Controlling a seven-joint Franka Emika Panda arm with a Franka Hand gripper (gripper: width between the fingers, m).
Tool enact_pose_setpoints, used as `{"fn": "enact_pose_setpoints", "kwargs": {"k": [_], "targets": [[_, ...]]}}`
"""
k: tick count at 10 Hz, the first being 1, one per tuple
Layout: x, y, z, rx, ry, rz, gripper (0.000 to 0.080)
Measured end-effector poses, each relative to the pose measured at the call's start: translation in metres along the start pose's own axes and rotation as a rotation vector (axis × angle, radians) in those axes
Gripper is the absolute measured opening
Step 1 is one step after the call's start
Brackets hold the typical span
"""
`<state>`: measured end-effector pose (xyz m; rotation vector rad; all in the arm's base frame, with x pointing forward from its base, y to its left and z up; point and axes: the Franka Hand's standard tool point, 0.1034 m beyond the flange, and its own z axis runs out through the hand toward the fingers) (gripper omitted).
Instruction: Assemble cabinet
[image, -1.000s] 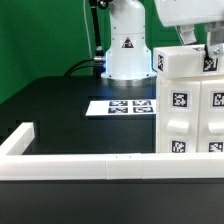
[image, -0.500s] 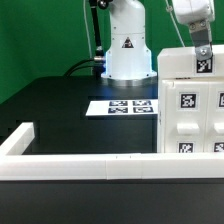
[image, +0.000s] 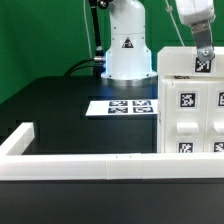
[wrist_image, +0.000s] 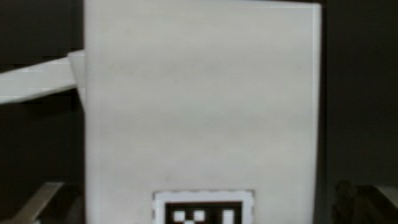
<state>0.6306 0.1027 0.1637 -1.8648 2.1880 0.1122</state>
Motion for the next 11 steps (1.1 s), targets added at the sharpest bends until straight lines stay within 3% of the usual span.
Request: {"fn": "enact_pose_setpoints", "kwargs": {"k": [1, 4, 8, 11], "targets": [[-0.003, 0.002, -0.006, -0.011, -0.006, -0.035, 0.0649], [-0.012, 0.011, -0.014, -0.086, -0.031, -0.336, 0.0649], [-0.011, 0.011, -0.013, -0.081, -0.044, -0.677, 0.0649], [-0.017, 0.018, -0.016, -0.199, -0.038, -1.204, 0.0649]]}}
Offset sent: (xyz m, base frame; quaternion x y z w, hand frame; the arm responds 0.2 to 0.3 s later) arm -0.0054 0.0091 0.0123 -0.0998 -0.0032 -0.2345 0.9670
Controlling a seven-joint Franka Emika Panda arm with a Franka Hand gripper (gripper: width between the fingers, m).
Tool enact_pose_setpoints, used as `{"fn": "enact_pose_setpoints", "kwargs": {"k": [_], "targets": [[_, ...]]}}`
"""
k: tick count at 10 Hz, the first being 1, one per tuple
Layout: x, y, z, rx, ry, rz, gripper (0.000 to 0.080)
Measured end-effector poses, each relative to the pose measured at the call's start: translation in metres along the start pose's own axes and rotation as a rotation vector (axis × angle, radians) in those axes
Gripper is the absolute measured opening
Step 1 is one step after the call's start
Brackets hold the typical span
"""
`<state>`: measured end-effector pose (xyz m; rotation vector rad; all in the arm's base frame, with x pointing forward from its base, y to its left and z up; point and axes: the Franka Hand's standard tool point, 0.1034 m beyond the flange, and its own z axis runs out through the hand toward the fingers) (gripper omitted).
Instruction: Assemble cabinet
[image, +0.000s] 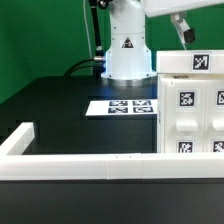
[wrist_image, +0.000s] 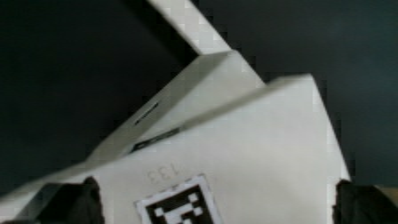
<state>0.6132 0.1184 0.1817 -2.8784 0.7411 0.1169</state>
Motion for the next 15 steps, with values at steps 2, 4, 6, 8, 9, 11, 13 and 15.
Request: {"fn": "enact_pose_setpoints", "kwargs": {"k": [2, 4, 6, 8, 9, 11, 13, 15], "targets": [[0.0, -0.004, -0.001, -0.02, -0.005, -0.134, 0.0649], [0.001, -0.002, 0.0, -0.021, -0.007, -0.276, 0.0649], [0.001, -0.001, 0.0, -0.093, 0.008, -0.552, 0.0649], [0.0, -0.003, 0.002, -0.133, -0.006, -0.872, 0.0649], [-0.003, -0.006, 0.004, -0.151, -0.014, -0.988, 0.0649], [0.0, -0.003, 0.003, -0.152, -0.022, -1.103, 0.0649], [0.001, -0.001, 0.003, -0.155, -0.031, -1.23, 0.0649], [0.009, 0.0, 0.003, -0.188, 0.006, -1.519, 0.0649]]}}
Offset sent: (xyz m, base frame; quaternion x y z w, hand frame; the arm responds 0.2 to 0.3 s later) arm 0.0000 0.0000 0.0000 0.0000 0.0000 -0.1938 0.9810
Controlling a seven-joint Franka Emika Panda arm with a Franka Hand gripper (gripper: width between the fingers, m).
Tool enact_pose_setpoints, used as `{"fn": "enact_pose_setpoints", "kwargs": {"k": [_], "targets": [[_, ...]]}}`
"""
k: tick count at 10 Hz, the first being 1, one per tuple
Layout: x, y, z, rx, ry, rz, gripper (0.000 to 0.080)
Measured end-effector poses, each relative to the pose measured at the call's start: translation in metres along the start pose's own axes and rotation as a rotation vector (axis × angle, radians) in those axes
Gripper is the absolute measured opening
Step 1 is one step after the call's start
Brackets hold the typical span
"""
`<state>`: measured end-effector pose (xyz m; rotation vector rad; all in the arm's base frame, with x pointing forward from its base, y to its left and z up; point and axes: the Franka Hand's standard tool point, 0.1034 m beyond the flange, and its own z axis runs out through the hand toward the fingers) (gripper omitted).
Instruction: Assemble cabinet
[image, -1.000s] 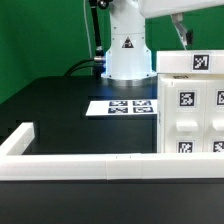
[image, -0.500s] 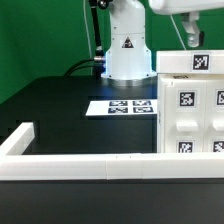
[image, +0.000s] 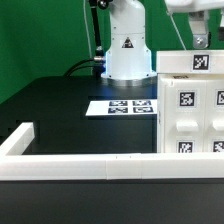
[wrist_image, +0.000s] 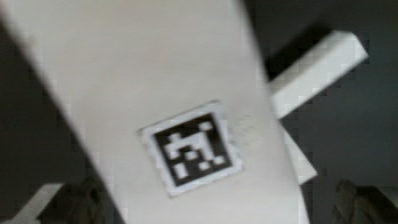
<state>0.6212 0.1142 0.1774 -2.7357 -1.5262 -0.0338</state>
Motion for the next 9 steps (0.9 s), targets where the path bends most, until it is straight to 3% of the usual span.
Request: {"fn": "enact_pose_setpoints", "kwargs": {"k": [2, 9], "targets": [[-0.006, -0.001, 0.006, -0.001, -0.007, -0.113, 0.0649], [-0.011, 0.001, 0.018, 0.009, -0.016, -0.074, 0.0622]]}}
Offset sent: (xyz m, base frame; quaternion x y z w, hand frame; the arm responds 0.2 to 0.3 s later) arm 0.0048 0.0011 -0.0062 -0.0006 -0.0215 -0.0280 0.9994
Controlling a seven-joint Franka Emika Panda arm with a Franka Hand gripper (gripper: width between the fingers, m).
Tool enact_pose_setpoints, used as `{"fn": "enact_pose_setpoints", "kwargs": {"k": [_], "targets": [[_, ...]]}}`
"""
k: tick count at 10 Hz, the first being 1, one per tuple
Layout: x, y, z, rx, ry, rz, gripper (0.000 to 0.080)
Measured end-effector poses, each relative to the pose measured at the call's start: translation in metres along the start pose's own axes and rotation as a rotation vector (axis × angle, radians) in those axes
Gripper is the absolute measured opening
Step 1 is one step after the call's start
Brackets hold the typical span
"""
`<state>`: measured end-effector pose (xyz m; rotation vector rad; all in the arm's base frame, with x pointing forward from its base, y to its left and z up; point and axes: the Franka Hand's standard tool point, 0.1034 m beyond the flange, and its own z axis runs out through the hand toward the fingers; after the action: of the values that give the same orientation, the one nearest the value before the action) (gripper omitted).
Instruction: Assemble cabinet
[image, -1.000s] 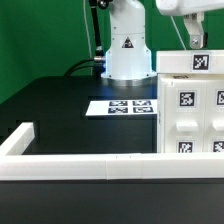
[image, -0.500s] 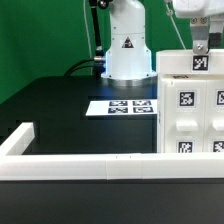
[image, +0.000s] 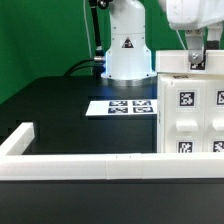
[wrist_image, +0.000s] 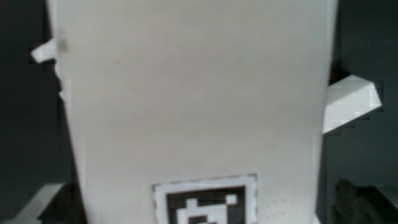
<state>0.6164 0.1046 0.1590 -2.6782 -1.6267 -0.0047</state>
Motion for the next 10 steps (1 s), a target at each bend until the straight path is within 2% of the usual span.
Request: {"fn": "enact_pose_setpoints", "kwargs": {"k": [1, 2, 4, 6, 7, 10], "targets": [[-0.0005, 0.0004, -0.0001, 0.0, 0.0, 0.008, 0.0622], [-0.0004, 0.0004, 0.0001, 0.001, 0.001, 0.071, 0.0551], [-0.0006, 0.0004, 0.0001, 0.001, 0.0, 0.229, 0.0551], [-0.0029, 0.0016, 0.0007, 0.017, 0.013, 0.466, 0.0551], [-0.0037, 0.0023, 0.0008, 0.033, 0.024, 0.608, 0.0551], [-0.0051, 0.0053, 0.0004, 0.138, 0.076, 1.087, 0.0551]]}}
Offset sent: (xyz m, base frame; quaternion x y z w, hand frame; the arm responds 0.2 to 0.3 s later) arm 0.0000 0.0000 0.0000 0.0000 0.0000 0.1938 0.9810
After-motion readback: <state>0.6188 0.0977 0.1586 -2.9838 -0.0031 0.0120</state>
